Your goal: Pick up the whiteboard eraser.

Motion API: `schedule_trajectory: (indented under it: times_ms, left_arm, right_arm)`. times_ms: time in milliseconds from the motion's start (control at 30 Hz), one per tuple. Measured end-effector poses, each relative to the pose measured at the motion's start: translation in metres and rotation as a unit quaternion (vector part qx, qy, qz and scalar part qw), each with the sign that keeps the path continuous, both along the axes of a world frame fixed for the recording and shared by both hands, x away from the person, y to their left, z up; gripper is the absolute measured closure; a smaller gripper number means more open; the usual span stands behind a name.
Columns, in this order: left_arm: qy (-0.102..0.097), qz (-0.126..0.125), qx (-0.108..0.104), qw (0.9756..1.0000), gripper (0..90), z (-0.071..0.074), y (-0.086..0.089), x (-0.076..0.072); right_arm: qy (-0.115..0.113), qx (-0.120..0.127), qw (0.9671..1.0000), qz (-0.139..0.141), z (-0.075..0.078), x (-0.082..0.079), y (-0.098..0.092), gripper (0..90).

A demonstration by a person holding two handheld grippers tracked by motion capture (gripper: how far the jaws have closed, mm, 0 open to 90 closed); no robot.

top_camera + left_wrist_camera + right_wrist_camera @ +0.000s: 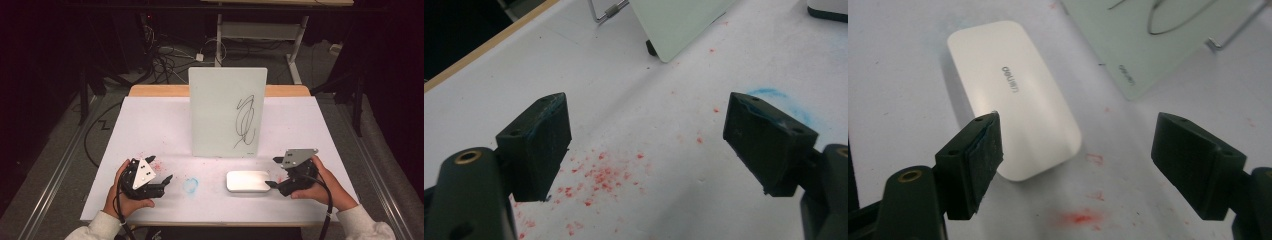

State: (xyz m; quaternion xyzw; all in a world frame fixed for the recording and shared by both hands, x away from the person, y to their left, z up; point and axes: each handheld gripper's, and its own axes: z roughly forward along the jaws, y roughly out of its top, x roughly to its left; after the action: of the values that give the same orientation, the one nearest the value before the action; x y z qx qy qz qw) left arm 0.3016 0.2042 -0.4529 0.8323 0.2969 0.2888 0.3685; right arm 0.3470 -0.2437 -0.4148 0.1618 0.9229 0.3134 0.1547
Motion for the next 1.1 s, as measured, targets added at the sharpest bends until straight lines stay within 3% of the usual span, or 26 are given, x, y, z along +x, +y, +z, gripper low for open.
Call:
schedule_trajectory:
  times_ms: [200, 300, 400, 533, 800, 967, 1100]
  left_arm:
    - [0.008, -0.011, 0.002, 0.9999, 17.3, -0.002, -0.002, 0.001]
    - [0.009, -0.013, 0.003, 0.9999, 17.3, -0.002, -0.002, 0.000]
    - [0.009, -0.015, 0.004, 0.9998, 17.3, -0.002, -0.003, 0.000]
    - [0.010, -0.017, 0.007, 0.9998, 17.3, -0.003, -0.003, 0.000]
    - [0.017, -0.027, 0.013, 0.9994, 17.3, -0.004, -0.005, 0.001]
    - [0.021, -0.031, 0.015, 0.9992, 17.3, -0.006, -0.006, 0.001]
    - [0.024, -0.033, 0.015, 0.9991, 17.3, -0.006, -0.006, 0.002]
  right_arm:
    - [0.023, -0.033, 0.9982, 0.044, 0.002, 0.011, 0.023, 22.0]
    - [0.027, -0.048, 0.9971, 0.053, 0.002, 0.014, 0.032, 22.1]
    - [0.034, -0.072, 0.9943, 0.071, -0.001, 0.017, 0.047, 22.6]
    - [0.047, -0.085, 0.9910, 0.092, -0.007, 0.017, 0.061, 23.0]
    - [0.062, -0.104, 0.9867, 0.109, -0.018, 0.022, 0.072, 22.7]
    - [0.075, -0.126, 0.9805, 0.131, -0.026, 0.026, 0.081, 26.2]
    - [0.076, -0.131, 0.9792, 0.136, -0.028, 0.027, 0.084, 27.7]
